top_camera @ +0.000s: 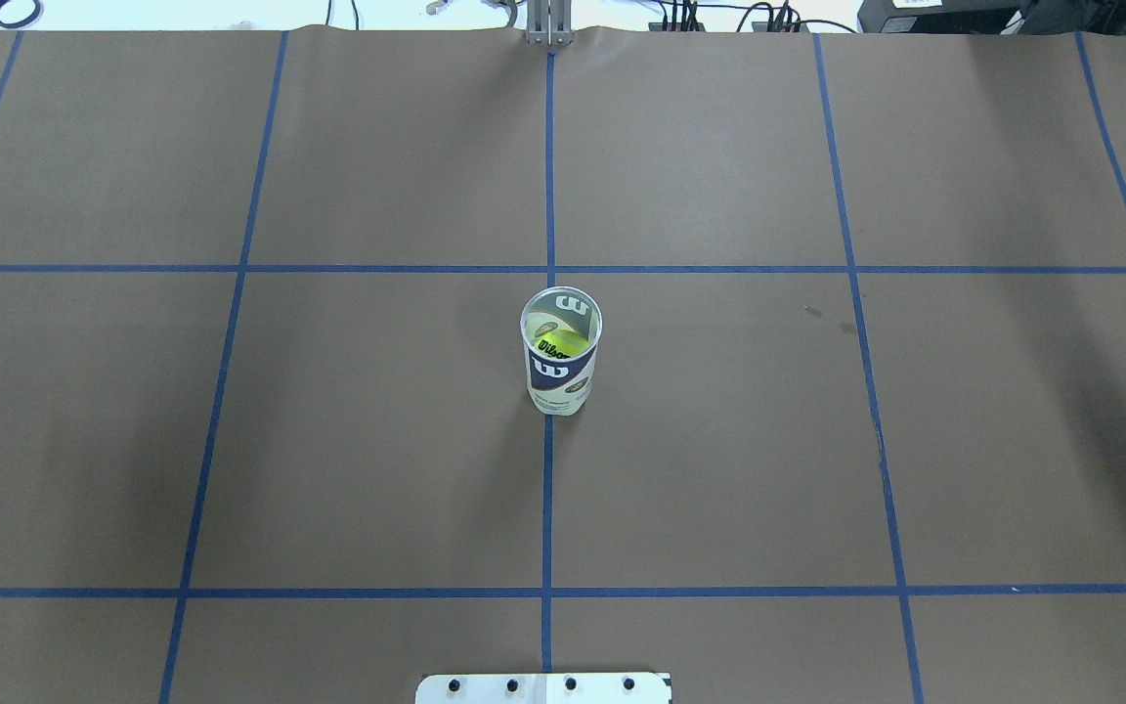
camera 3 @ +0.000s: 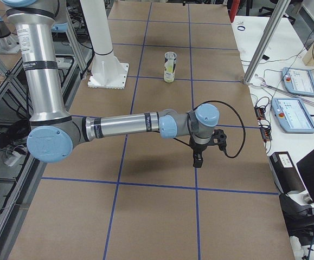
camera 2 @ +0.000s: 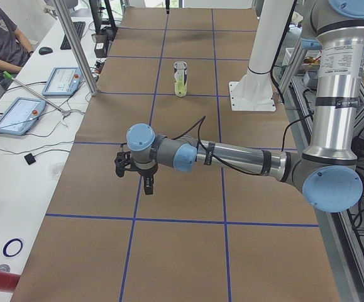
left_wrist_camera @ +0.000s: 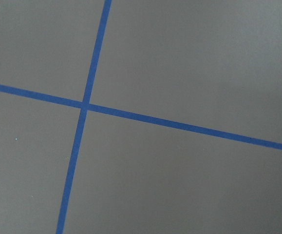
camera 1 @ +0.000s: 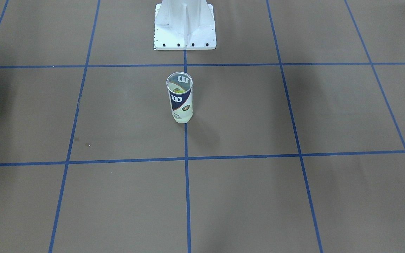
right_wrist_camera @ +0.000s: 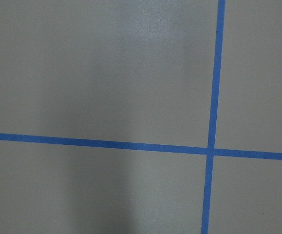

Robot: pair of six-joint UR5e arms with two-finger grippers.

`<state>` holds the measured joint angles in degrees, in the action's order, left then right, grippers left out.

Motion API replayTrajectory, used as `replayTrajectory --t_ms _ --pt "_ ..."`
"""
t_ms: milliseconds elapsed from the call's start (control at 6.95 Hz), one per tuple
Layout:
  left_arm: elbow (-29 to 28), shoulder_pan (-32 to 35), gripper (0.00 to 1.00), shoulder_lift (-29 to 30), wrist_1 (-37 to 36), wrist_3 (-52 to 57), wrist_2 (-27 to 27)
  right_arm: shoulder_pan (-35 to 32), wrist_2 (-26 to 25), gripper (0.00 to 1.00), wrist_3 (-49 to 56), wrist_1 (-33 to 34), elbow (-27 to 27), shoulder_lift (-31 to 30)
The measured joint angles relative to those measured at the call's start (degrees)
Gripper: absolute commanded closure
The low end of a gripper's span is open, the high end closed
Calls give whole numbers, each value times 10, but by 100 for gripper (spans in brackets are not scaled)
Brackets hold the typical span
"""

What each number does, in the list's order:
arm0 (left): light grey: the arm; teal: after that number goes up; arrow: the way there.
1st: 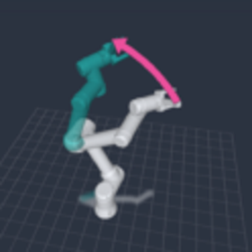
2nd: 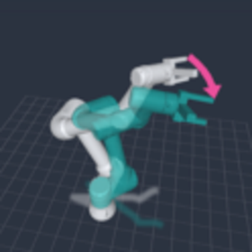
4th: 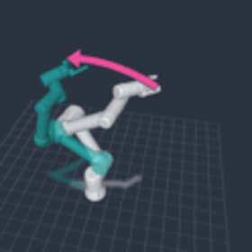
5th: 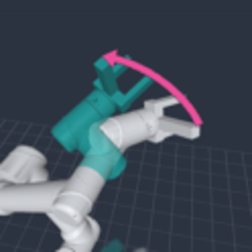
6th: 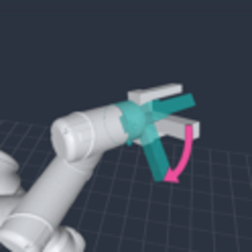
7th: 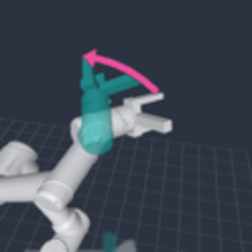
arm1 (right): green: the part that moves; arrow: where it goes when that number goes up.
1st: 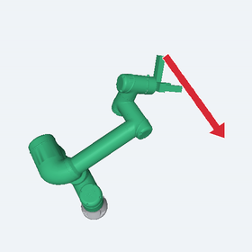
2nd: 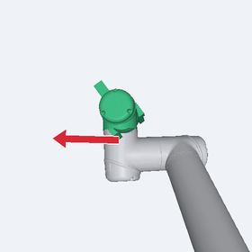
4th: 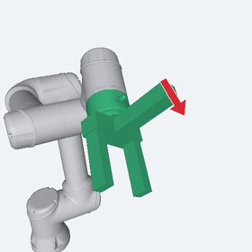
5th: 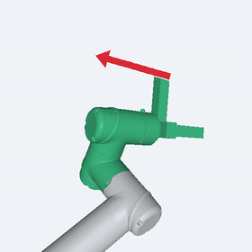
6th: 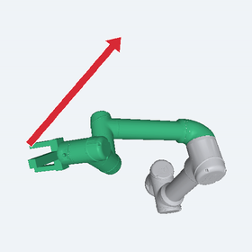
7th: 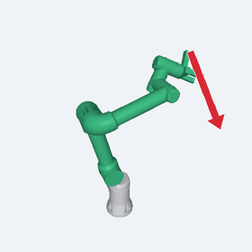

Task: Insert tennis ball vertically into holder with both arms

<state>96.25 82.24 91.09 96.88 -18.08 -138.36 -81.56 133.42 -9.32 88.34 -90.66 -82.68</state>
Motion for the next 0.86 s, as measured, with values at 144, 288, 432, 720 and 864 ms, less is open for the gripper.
replayTrajectory --t_ms 144,288,432,720,864 --pt "-2 5 1 -1 -1 48 22 0 0 1 0 0 0 0" --pt "-5 9 1 -2 -1 85 51 0 0 1 1 0 0 0" --pt "-16 15 1 -3 -3 112 67 0 0 1 1 0 0 0" --pt "-40 30 1 -5 -4 128 58 0 0 1 0 0 0 -1" --pt "-40 33 1 -6 -3 128 49 0 0 1 0 0 -1 -1"
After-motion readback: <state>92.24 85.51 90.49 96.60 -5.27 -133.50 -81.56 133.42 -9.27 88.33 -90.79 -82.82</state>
